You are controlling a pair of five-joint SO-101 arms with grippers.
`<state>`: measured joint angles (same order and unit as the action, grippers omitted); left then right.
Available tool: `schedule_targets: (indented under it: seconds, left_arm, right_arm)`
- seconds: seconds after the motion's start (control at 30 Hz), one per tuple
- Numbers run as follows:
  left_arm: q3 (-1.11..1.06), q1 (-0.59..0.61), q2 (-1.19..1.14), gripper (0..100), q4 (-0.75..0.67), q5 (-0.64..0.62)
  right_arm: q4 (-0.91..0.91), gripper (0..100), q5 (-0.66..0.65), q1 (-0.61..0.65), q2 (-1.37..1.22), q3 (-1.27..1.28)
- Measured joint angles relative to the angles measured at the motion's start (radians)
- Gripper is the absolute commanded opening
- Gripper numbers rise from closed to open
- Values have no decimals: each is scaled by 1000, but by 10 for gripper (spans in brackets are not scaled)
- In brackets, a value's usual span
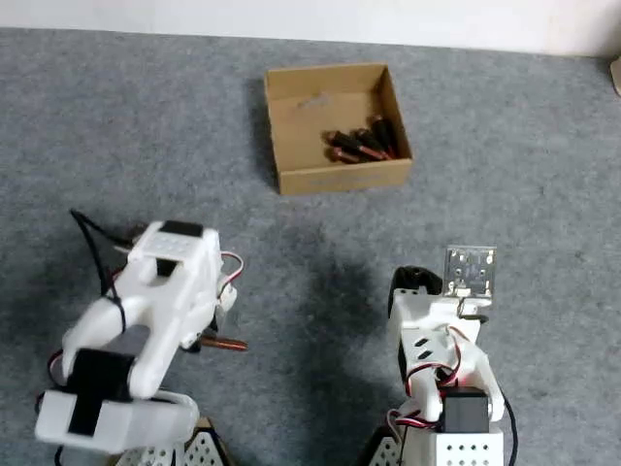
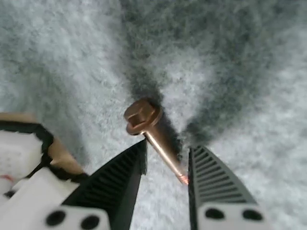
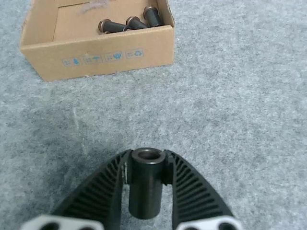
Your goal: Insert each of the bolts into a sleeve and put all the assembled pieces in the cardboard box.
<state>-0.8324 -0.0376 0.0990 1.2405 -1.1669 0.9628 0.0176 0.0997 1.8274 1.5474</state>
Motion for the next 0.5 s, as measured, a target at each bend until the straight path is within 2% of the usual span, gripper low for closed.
schedule_targets:
  seconds: [0.17,0.5]
  left_arm:
    - [-89,0,6,147,-130,0]
    - [-101,0,6,143,-143,0]
  right_arm:
    - [0,5,0,0,0,0]
    - [0,5,0,0,0,0]
